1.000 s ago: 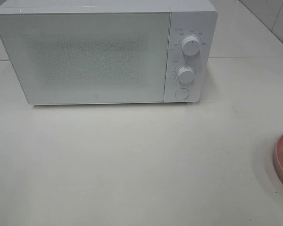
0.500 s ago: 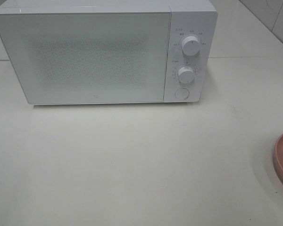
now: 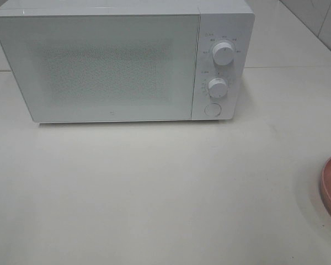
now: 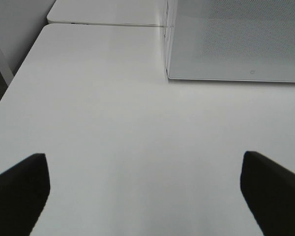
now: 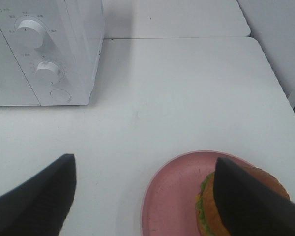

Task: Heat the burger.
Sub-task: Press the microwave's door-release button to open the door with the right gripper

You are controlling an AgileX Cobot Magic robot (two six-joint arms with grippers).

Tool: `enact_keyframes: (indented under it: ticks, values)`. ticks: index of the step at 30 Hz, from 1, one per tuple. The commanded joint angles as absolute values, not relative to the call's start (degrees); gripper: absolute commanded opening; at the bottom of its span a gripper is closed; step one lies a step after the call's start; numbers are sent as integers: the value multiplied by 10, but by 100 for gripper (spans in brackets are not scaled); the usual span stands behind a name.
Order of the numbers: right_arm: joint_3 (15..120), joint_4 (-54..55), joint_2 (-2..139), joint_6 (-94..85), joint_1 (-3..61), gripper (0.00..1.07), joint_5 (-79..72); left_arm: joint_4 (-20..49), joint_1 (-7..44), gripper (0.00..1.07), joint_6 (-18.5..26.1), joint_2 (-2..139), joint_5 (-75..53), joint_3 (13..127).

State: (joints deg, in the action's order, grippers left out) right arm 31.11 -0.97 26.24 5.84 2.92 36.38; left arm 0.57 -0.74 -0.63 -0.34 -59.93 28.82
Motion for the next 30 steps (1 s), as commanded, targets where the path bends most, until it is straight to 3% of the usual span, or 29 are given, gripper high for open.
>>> enact_keyframes:
  ticks: [1,17,30]
  values:
    - [294,-12,289,56,27,75,321,7,-6,98,-7,-15,-593,286]
    - [225,-12,384,56,27,75,148,7,-6,98,-7,-15,-593,286]
    - [187,-12,493,56,27,75,-100,7,-6,98,-7,-15,-593,286]
